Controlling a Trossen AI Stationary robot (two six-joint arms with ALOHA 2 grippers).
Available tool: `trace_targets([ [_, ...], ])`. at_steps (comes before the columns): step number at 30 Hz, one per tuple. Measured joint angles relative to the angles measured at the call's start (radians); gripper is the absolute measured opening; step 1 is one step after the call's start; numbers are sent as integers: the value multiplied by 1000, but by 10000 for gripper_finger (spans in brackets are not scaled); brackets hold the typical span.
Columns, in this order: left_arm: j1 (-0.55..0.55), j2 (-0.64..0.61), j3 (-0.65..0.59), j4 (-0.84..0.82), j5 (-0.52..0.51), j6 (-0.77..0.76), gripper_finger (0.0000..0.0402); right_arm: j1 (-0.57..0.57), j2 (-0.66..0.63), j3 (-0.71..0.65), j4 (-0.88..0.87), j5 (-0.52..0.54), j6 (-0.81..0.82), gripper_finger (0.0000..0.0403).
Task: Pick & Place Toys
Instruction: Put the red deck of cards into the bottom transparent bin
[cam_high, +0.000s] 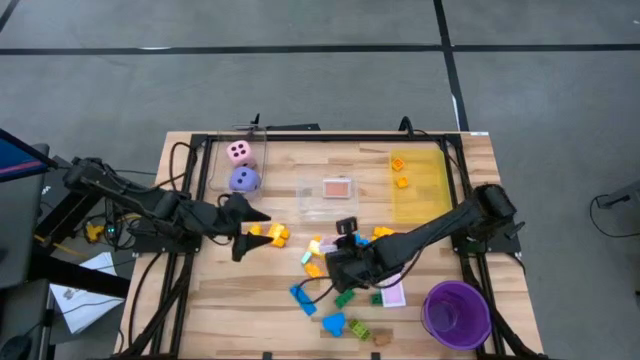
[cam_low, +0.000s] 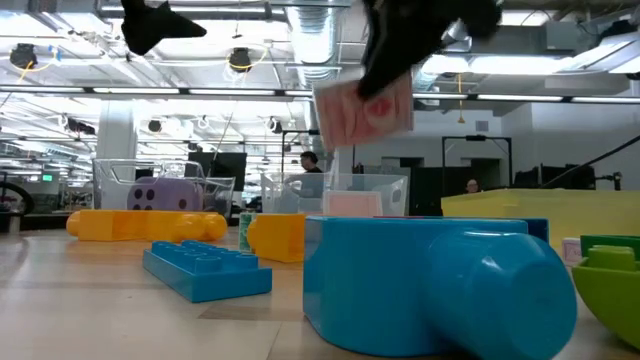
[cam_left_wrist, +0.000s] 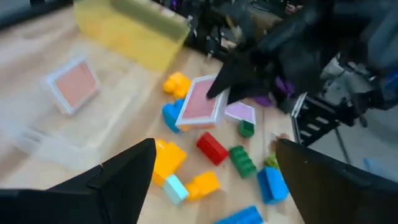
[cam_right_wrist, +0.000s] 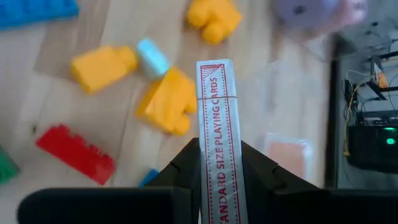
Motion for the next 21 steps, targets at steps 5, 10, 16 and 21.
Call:
trace_targets([
  [5, 0, -4, 0, 27, -73, 118, 324, -42, -199, -100, 80, -1, 1, 62],
  [10, 6, 22, -1, 147, -179, 335, 325, -169, -422, -325, 344, -123, -83, 66],
  [16, 7, 98, 0, 376, -198, 567, 322, -434, -507, -447, 501, -436, -114, 67],
  [21, 7, 186, 0, 419, -223, 602, 320, -586, -433, -369, 503, -652, -153, 66],
])
